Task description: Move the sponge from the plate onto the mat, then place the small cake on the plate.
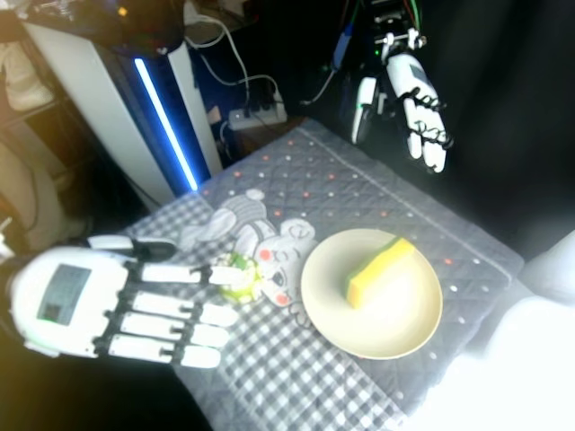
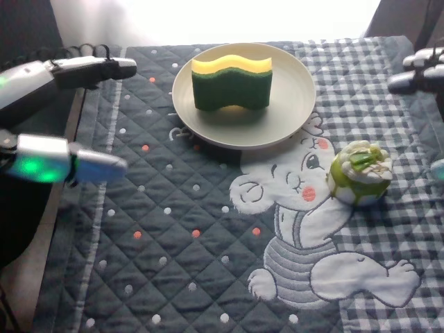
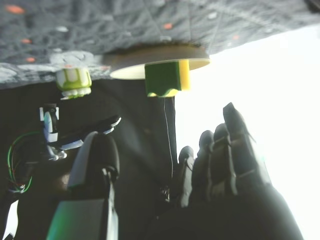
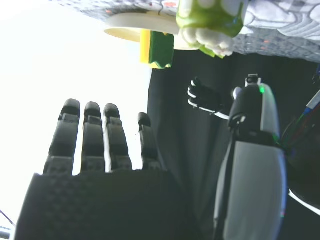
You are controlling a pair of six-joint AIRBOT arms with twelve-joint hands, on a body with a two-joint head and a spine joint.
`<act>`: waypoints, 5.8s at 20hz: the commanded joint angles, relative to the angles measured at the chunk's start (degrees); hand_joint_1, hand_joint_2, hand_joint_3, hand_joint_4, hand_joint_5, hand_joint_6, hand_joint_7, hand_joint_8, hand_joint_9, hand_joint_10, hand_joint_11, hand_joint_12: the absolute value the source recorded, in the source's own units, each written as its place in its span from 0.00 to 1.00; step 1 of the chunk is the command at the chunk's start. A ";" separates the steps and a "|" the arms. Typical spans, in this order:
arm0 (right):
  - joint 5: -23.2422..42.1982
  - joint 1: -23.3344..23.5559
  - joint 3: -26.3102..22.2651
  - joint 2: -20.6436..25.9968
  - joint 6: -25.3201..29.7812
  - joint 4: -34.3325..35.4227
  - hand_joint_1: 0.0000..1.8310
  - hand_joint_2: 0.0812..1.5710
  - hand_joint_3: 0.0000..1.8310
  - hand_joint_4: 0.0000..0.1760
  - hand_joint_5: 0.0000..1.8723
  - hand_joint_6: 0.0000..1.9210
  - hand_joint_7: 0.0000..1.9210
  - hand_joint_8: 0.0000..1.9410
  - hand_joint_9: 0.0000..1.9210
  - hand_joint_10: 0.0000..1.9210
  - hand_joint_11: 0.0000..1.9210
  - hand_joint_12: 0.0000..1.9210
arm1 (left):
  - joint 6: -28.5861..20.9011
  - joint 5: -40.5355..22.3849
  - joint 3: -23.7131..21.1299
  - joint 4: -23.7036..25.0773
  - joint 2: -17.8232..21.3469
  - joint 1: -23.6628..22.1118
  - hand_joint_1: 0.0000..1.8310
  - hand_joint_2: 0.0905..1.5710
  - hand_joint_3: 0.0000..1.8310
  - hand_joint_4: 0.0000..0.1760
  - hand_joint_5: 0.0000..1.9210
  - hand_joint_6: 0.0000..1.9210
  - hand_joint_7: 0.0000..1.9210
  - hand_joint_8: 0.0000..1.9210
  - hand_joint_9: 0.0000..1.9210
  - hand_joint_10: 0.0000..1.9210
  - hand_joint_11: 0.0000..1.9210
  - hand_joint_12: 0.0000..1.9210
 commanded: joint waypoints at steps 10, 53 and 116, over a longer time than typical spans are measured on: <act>6.28 0.56 0.36 -0.37 0.27 0.75 0.34 0.61 0.00 0.87 0.19 0.00 0.10 0.00 0.09 0.00 0.04 0.17 | -3.40 7.32 12.39 10.03 -12.19 -19.22 0.41 0.61 0.00 0.39 0.14 0.00 0.09 0.00 0.05 0.00 0.00 0.16; 5.95 0.57 1.80 -2.85 4.70 -2.38 0.37 0.68 0.00 0.86 0.20 0.00 0.08 0.00 0.08 0.00 0.08 0.08 | 1.14 14.58 2.32 27.25 -7.41 -21.53 0.70 0.66 0.00 0.00 0.61 0.19 0.57 0.56 0.63 0.60 0.63 0.75; 3.85 15.85 13.19 -8.31 13.88 -11.56 0.67 0.68 0.00 0.00 0.60 0.41 0.50 0.51 0.51 0.28 0.41 0.59 | 3.63 -10.35 -5.80 2.69 -2.76 -0.37 0.49 0.45 0.00 0.64 0.00 0.00 0.00 0.00 0.00 0.00 0.00 0.00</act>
